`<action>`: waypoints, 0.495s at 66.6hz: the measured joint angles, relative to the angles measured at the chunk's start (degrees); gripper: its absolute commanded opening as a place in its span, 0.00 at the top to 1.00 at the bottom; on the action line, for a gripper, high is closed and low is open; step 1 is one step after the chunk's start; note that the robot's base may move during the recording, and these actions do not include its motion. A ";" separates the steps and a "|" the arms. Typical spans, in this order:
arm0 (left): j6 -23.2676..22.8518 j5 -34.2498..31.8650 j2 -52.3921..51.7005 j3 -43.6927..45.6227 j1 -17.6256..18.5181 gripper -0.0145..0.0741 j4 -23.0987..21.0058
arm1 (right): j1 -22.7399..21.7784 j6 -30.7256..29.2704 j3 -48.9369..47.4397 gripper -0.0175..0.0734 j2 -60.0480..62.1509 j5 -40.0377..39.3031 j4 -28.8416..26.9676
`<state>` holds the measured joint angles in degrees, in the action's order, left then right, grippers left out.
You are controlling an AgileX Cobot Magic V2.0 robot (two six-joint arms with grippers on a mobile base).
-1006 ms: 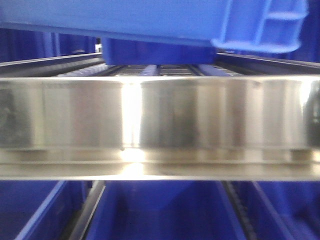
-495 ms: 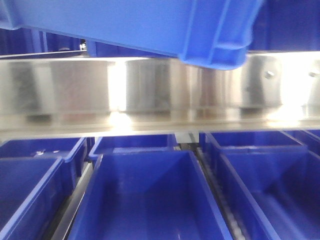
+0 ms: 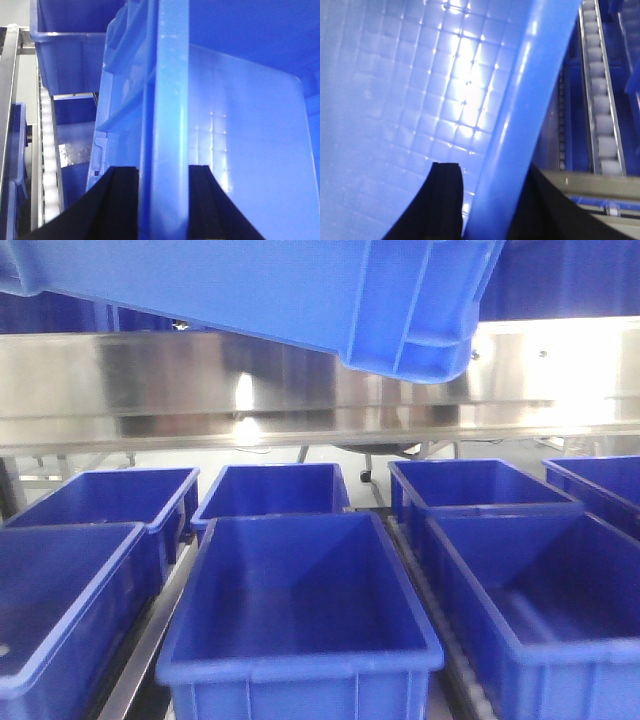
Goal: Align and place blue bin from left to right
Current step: 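Pull the held blue bin back away from the shelf, then hold the blue bin with both grippers while driving across the floor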
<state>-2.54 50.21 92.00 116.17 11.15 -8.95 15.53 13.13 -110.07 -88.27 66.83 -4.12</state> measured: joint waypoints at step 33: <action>0.00 0.00 0.00 0.00 0.00 0.96 0.23 | 0.00 0.14 0.00 0.88 0.00 0.00 -0.20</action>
<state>-2.54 50.21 92.00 116.17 11.15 -8.71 15.53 13.26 -110.07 -88.27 66.83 -4.32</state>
